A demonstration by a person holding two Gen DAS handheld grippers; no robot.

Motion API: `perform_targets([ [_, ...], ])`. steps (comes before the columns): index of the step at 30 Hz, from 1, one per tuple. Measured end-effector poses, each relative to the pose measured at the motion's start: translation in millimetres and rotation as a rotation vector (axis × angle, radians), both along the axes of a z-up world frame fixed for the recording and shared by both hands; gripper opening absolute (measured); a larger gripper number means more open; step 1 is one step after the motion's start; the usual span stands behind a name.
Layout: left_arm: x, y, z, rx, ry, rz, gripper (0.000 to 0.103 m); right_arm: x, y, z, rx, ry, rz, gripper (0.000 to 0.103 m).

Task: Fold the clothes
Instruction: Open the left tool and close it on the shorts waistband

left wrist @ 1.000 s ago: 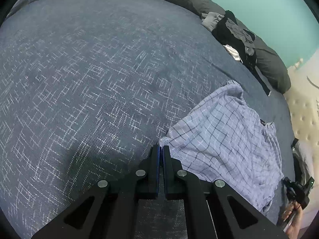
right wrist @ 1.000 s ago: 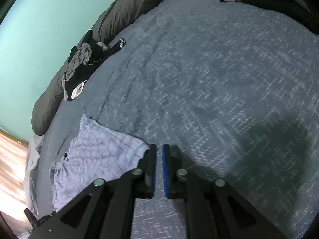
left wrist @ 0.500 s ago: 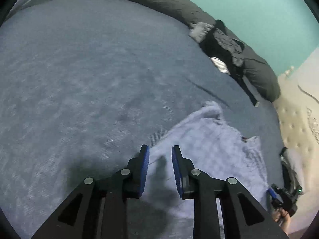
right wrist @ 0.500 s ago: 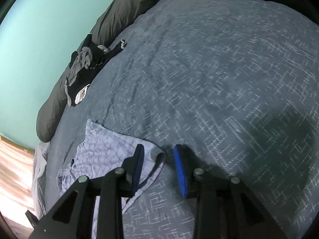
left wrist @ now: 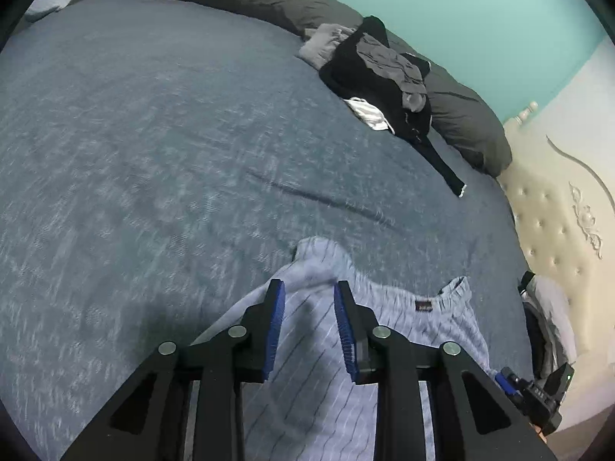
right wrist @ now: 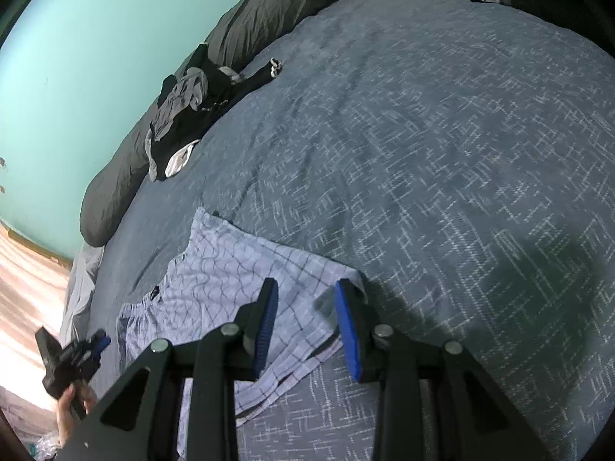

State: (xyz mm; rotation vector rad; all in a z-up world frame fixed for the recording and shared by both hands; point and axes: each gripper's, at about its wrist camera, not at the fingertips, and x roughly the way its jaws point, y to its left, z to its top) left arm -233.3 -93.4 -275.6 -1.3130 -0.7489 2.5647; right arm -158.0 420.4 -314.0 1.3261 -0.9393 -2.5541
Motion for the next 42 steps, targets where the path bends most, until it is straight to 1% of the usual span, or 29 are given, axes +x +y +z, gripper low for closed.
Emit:
perform_targets([
  [1,-5.7,2.0,-1.4,0.009,-0.006,-0.003,0.037,0.0,-0.6,0.2,-0.001,-0.001,0.002,0.031],
  [2,-11.3,4.5,-2.2,0.007,-0.007,-0.009,0.038,0.2,-1.3,0.9,-0.002,0.000,0.004,0.031],
  [4,-20.1,9.0,-2.6,-0.012,-0.002,-0.011,0.039,-0.2,-4.0,3.7,0.001,0.007,0.019,0.031],
  [9,-37.3,16.4,-6.4,-0.019,0.002,-0.028,0.039,-1.8,-7.5,7.6,0.018,0.023,0.033,0.031],
  [13,-47.2,18.0,-16.4,-0.013,-0.015,-0.039,0.039,-3.1,-11.6,4.2,0.020,0.013,0.046,0.031],
  [14,-48.1,17.5,-18.5,-0.009,-0.017,-0.037,0.037,-3.4,-13.0,3.3,0.020,0.010,0.050,0.031],
  [18,-51.2,18.1,-21.9,0.005,-0.009,-0.049,0.037,-3.6,-19.1,2.3,0.024,0.010,0.063,0.031],
  [19,-51.2,18.9,-22.3,0.002,-0.006,-0.052,0.033,-3.7,-20.0,2.3,0.024,0.011,0.065,0.031],
  [20,-51.2,20.3,-23.3,0.000,-0.007,-0.058,0.023,-3.7,-20.8,2.3,0.024,0.011,0.066,0.031],
  [22,-49.9,23.1,-23.5,-0.014,-0.001,-0.067,0.012,-3.9,-21.8,1.7,0.025,0.011,0.067,0.031],
  [26,-45.2,28.7,-15.4,-0.044,0.041,-0.081,0.008,-4.8,-22.3,1.0,0.025,0.008,0.068,0.031],
  [28,-42.9,30.7,-8.5,-0.058,0.068,-0.084,0.008,-6.0,-23.2,2.7,0.029,0.012,0.075,0.031],
  [30,-42.9,30.8,-7.2,-0.060,0.075,-0.086,0.008,-9.4,-24.7,8.2,0.039,0.017,0.082,0.031],
  [33,-44.0,31.9,-11.3,-0.052,0.063,-0.091,0.008,-21.3,-31.7,22.2,0.063,0.035,0.108,0.031],
  [34,-44.6,33.0,-12.8,-0.053,0.059,-0.093,0.008,-26.9,-36.5,26.8,0.081,0.041,0.125,0.033],
  [37,-43.7,34.6,-15.2,-0.056,0.053,-0.097,0.008,-52.2,-58.2,39.3,0.147,0.041,0.194,0.045],
  [42,-43.5,33.1,-11.6,-0.052,0.061,-0.092,0.008,-106.7,-90.5,42.1,0.198,0.003,0.325,0.045],
])
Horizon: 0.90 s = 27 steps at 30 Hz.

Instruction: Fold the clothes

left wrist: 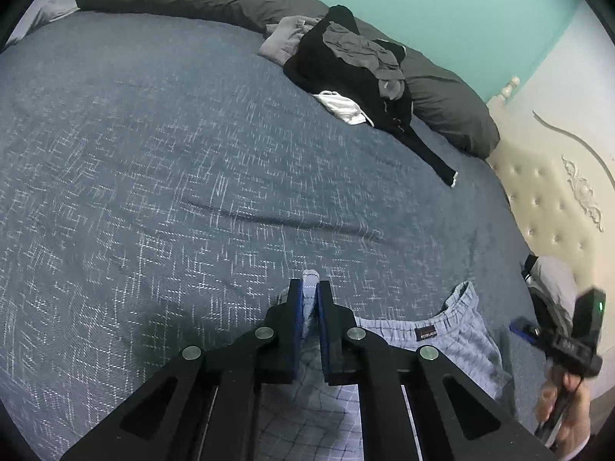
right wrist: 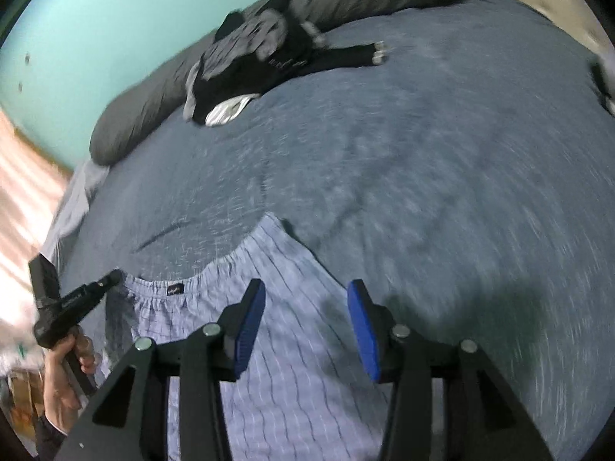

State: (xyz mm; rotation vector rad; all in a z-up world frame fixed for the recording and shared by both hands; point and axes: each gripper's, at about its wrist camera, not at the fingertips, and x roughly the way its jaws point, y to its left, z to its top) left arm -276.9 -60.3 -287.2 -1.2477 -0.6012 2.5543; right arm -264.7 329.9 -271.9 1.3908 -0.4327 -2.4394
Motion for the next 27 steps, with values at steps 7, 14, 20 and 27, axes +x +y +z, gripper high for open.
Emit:
perform_targets([
  [7,0.0,-5.9,-0.2,0.014,-0.003,0.010,0.008,-47.8,-43.9,-5.7,0.101,-0.001,0.159,0.045],
  [14,-0.6,-7.5,-2.3,0.015,-0.008,0.008,0.008,-63.2,-71.1,-17.5,0.226,-0.015,0.266,0.045],
  [20,-1.0,-6.8,-3.4,0.007,-0.010,0.006,0.008,-71.6,-71.7,-25.6,0.245,-0.030,0.288,0.015],
  [27,0.1,-7.3,2.9,-0.034,0.016,0.023,0.008,-69.5,-67.9,-17.7,0.209,0.048,0.266,0.006],
])
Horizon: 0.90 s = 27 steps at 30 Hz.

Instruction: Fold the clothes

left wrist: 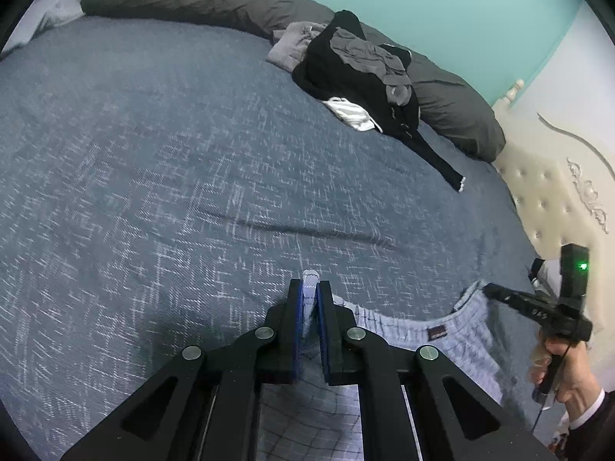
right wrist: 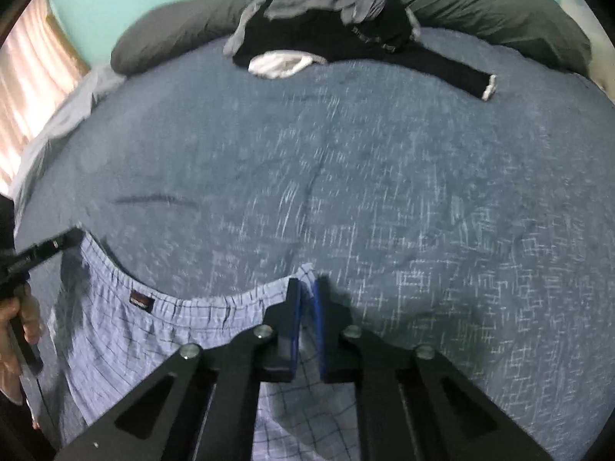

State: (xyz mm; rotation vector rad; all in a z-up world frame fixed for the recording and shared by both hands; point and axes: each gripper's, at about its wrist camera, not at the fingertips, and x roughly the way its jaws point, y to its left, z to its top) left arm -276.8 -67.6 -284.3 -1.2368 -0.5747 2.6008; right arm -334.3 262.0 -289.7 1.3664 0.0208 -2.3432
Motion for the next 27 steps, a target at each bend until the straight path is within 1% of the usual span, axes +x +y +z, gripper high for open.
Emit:
perform_targets([
  [2,-0.9,0.7,0.6,0.000,0.006,-0.003,0.008,0.7,6.1,4.1,-0.021,0.032,-0.027,0.005],
  [5,-3.6,1.7,-0.2,0.000,0.007,-0.008,0.008,1.0,12.3,7.2,-0.041,0.055,-0.060,0.005],
  [11,-9.1,7.8,1.2,-0.067,0.032,-0.022,0.008,1.1,11.4,3.1,-0.047,0.073,-0.087,0.005],
  [17,-19.0,4.7,-8.6,-0.062,0.008,-0.018,0.008,0.4,10.3,-5.2,-0.030,0.065,-0.107,0.005],
  [21,-22.0,9.8,-9.1,-0.107,0.006,-0.032,0.008,-2.9,7.8,-10.3,-0.013,0.052,-0.110,0.005],
  [25,-25.9,9.3,-10.1,-0.098,0.013,-0.027,0.008,-6.1,6.5,-12.0,-0.013,0.048,-0.116,0.005],
  [27,-29.2,11.3,-14.7,-0.102,0.000,-0.035,0.008,-6.1,6.1,-14.2,-0.009,0.044,-0.121,0.005],
])
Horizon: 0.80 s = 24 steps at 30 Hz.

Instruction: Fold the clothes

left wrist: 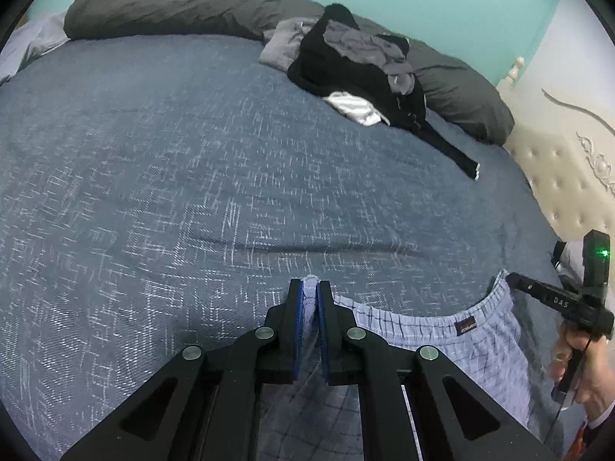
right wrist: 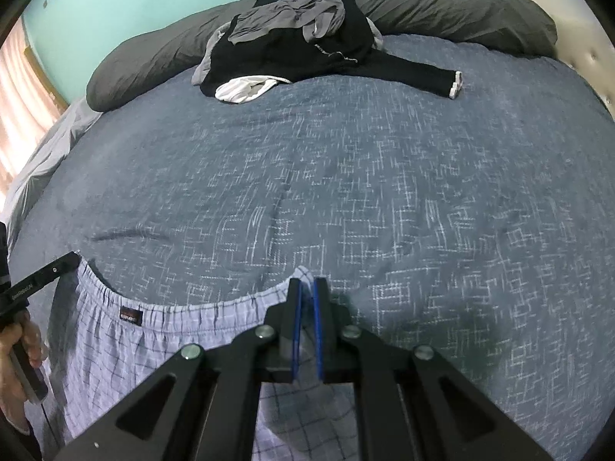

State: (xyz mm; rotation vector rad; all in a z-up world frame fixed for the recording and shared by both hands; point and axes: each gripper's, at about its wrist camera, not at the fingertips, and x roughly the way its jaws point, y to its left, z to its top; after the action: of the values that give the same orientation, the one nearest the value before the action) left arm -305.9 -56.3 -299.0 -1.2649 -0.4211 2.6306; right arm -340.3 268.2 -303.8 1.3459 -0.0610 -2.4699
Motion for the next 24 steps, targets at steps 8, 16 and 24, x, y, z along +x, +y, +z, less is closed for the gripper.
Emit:
perform_targets([
  [8,-7.6,-2.2,-8.2,0.007,-0.040,0.000,0.009,-2.4,-3.4,-11.7,0.000,-0.028,-0.021,0.005],
  [16,-12.1,-0.8,-0.4,-0.039,-0.070,-0.006,0.015,-13.6,16.1,-9.6,-0.222,-0.096,-0.091,0.009],
  [24,4.8,-26.3,31.7,-0.051,-0.057,0.057,0.019,-12.1,43.6,13.5,-0.293,-0.099,-0.177,0.011],
])
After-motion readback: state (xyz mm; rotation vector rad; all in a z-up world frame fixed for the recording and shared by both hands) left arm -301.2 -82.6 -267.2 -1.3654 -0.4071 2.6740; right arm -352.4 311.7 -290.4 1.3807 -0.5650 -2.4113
